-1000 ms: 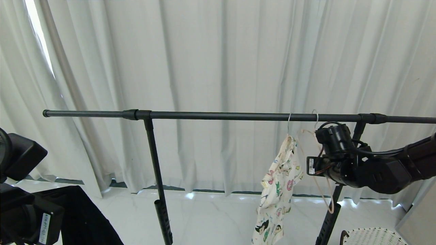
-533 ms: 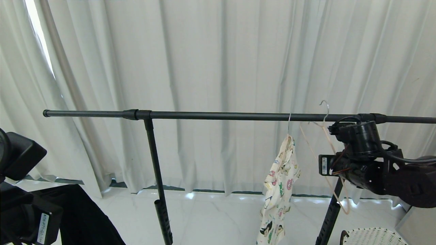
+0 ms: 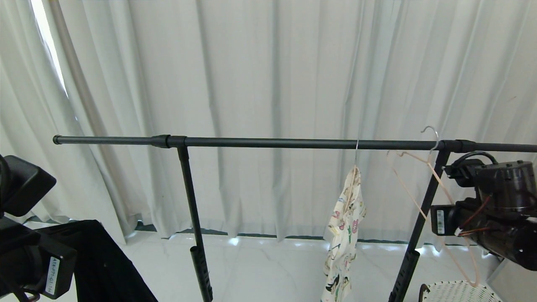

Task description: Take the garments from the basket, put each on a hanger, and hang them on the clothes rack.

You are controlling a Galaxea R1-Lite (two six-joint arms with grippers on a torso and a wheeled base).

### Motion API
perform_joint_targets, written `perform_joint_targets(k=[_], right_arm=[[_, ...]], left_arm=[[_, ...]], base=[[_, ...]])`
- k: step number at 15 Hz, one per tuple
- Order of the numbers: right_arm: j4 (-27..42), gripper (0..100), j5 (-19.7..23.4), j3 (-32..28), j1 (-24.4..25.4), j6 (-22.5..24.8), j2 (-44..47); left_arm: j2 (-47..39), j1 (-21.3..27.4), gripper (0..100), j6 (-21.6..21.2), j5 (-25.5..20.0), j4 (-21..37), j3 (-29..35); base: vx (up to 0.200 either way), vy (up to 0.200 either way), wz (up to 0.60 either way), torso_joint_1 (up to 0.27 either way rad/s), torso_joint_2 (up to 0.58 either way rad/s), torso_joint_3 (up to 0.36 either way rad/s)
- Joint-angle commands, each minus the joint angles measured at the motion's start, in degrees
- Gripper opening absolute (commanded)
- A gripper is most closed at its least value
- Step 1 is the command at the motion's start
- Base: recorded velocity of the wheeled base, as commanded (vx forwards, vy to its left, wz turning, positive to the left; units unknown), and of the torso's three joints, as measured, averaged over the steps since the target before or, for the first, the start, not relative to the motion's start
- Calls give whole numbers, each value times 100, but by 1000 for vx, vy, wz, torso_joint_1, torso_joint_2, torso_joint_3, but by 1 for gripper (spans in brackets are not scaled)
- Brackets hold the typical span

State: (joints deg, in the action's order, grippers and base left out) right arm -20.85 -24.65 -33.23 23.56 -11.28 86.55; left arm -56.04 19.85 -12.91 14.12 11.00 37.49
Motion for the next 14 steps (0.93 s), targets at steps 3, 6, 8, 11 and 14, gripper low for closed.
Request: perform_joint_targets(k=[3,6,8,11,14], right_arm=[[2,0,66,388,-45,152,-596],[10,0,224,475,-45,258,-798],[19,0,523,475,-36,328,-921],[46,0,1199,475,-36,556,-1185],[46,0,1533,484,-36,750,-1264]], left_arm=[[-3,2,0,-1,3,-1,4],[5,2,0,-1,3,-1,13],[5,10,0,-1,3,-1,13],[5,54,0,-1,3,-1,4],[-21,151,0,-10,3,-1,4]], base=[[-200,0,0,9,2,1],[-200,0,0,-9,2,7],[-200,0,0,0,2,5],[-200,0,0,-4,4,5],[-200,0,0,2,4,2]])
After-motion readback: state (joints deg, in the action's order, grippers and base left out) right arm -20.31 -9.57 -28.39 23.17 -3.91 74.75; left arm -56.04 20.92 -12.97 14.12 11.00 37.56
